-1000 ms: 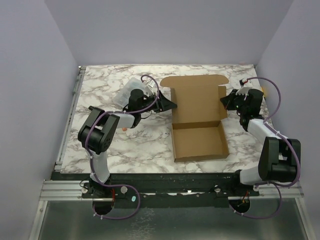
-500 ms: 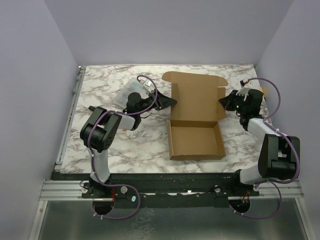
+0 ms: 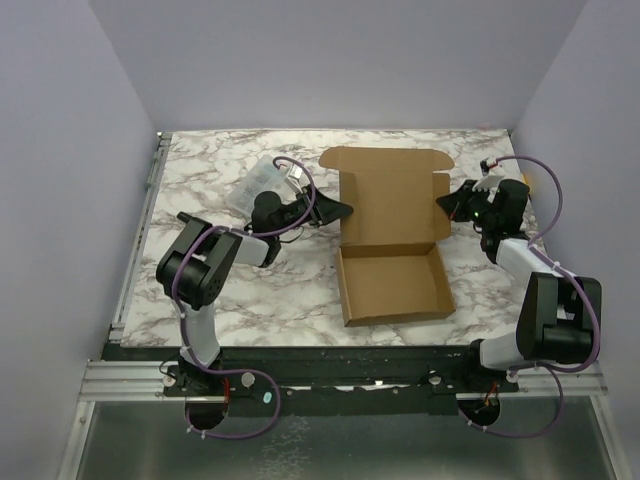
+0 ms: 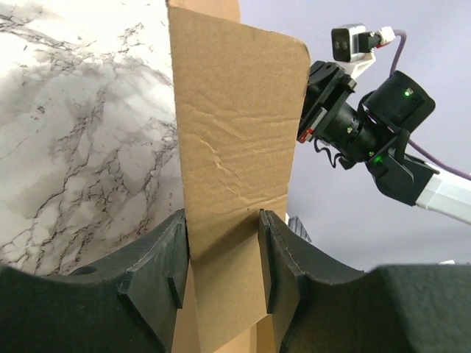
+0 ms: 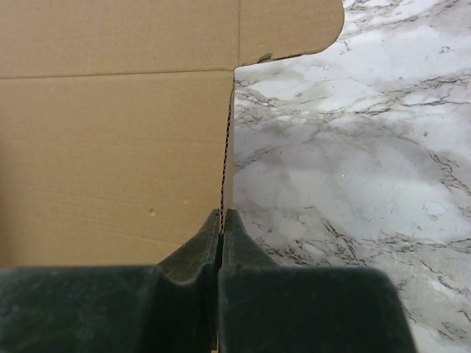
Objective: Fold the paper box
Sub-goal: Adjust the paper box at the center of the board.
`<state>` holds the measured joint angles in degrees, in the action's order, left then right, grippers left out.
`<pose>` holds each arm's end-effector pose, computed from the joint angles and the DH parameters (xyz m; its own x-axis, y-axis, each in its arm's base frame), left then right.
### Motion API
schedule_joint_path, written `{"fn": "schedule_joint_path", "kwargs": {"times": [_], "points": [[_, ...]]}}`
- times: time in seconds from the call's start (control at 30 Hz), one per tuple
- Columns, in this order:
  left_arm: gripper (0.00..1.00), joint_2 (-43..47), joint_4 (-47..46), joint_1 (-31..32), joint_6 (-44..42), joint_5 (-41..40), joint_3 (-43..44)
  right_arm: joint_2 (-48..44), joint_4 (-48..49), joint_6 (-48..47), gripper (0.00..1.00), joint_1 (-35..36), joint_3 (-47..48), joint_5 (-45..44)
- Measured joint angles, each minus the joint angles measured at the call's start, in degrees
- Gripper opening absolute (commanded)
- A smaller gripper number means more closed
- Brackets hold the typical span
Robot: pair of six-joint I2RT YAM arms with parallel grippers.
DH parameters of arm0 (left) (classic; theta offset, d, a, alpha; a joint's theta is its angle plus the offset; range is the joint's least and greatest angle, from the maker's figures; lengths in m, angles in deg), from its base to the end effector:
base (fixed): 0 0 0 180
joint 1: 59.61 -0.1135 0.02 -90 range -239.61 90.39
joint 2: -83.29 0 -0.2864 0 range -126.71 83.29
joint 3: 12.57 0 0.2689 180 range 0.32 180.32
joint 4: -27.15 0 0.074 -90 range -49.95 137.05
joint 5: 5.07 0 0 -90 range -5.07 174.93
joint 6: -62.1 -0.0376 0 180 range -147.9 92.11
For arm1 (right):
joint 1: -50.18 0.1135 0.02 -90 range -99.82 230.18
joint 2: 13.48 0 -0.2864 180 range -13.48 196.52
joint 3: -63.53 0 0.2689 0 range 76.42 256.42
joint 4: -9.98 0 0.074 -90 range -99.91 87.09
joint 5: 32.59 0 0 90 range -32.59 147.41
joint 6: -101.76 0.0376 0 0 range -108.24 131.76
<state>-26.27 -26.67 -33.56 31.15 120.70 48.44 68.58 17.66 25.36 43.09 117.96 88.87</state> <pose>0.3479 -0.1945 0.1914 -0.7116 -0.4267 -0.5582 0.5230 0.2088 -0.8264 0.3184 -0.0198 0.2363 -0.4188 0.2542 -0.8718 -0.2912 0.8717 0.3941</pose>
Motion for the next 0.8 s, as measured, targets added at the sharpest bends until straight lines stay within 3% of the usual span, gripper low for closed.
{"fn": "schedule_joint_path", "kwargs": {"times": [0.8], "points": [[0.48, 3.72, 0.20, 1.22, -4.55, -1.81, -2.62, -0.37, 0.90, -1.25, 0.00, 0.00, -1.11, 1.92]]}}
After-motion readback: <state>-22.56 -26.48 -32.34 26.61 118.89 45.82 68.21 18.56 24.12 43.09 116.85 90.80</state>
